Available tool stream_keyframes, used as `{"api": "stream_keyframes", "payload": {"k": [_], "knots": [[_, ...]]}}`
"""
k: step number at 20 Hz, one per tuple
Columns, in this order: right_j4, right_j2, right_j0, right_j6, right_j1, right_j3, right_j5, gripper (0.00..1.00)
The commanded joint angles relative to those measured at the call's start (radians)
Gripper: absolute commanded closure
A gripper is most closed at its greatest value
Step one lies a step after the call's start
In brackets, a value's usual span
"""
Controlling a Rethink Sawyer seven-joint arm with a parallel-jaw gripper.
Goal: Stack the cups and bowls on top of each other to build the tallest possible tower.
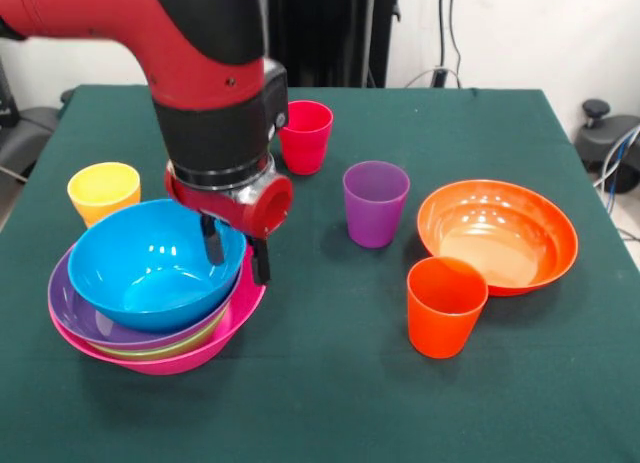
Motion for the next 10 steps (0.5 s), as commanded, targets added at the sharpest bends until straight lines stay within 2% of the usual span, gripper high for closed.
{"api": "stream_keyframes", "payload": {"k": [1, 7, 10], "knots": [[-0.006, -0.018, 0.007, -0.092, -0.054, 0.029, 0.127, 0.00], [-0.012, -0.004, 0.006, -0.114, -0.041, -0.016, 0.163, 0.00], [-0.002, -0.008, 0.013, -0.091, -0.100, 0.040, 0.163, 0.00]]}}
